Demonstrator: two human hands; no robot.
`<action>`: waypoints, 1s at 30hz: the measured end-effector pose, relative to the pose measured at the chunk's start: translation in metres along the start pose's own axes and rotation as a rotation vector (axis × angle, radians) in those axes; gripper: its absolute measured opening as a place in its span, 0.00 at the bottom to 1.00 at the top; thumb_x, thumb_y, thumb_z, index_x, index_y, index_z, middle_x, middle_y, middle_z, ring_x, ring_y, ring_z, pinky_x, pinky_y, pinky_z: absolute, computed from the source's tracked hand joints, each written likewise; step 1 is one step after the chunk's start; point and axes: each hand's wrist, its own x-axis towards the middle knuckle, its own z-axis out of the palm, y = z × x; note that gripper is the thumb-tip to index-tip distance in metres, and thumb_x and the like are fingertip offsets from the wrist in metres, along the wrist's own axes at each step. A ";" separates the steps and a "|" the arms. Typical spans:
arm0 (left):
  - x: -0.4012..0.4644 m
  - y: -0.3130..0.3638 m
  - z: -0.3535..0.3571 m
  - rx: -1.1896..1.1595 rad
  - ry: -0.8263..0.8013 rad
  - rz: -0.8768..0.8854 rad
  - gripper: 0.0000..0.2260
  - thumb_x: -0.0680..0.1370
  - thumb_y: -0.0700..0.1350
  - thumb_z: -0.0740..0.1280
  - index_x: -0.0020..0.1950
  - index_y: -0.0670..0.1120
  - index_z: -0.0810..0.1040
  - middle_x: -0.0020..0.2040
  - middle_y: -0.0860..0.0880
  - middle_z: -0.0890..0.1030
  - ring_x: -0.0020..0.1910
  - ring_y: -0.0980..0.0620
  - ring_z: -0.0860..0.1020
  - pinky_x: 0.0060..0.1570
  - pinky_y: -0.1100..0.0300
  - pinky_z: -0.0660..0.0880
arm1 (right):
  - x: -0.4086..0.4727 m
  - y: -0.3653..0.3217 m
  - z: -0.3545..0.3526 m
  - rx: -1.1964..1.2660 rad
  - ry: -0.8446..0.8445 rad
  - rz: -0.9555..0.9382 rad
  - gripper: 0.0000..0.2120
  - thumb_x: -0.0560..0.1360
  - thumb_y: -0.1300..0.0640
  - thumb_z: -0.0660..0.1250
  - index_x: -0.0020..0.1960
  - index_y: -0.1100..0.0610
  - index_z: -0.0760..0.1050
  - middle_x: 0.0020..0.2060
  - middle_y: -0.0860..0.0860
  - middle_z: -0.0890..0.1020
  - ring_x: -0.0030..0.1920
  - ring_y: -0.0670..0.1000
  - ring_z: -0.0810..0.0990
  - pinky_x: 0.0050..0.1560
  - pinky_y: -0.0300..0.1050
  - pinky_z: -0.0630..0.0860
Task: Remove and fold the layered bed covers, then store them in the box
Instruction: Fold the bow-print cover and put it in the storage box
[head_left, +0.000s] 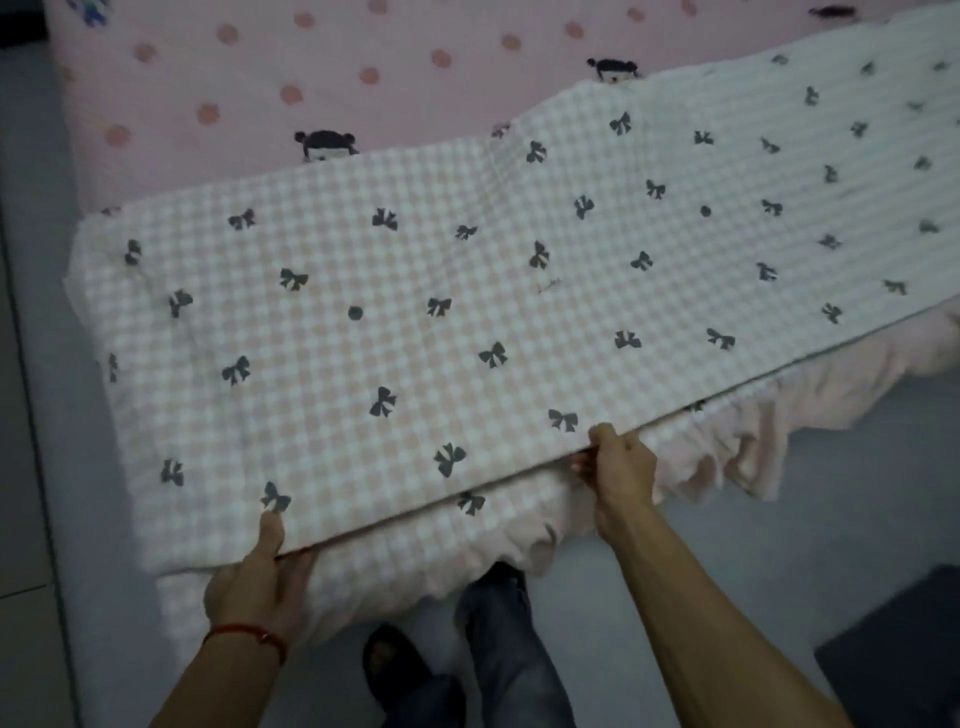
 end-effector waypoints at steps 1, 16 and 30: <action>0.001 -0.008 0.002 -0.047 -0.085 -0.086 0.09 0.77 0.48 0.72 0.48 0.42 0.79 0.52 0.46 0.83 0.58 0.49 0.80 0.48 0.56 0.83 | 0.003 0.009 -0.007 -0.003 -0.037 0.035 0.03 0.77 0.62 0.67 0.47 0.63 0.75 0.32 0.59 0.81 0.30 0.54 0.79 0.35 0.47 0.79; 0.051 -0.097 0.026 -0.115 -0.299 -0.171 0.17 0.77 0.71 0.61 0.50 0.65 0.85 0.65 0.36 0.79 0.65 0.41 0.77 0.71 0.47 0.68 | 0.047 -0.030 -0.047 0.003 0.175 -0.150 0.04 0.72 0.60 0.66 0.40 0.59 0.74 0.23 0.50 0.78 0.23 0.48 0.76 0.27 0.38 0.73; -0.028 -0.101 0.029 -0.158 -0.420 -0.089 0.18 0.84 0.43 0.61 0.59 0.27 0.76 0.41 0.44 0.86 0.31 0.69 0.80 0.34 0.76 0.75 | 0.073 -0.008 -0.058 -0.078 0.142 -0.065 0.10 0.77 0.55 0.70 0.51 0.63 0.79 0.33 0.55 0.86 0.31 0.52 0.85 0.44 0.49 0.85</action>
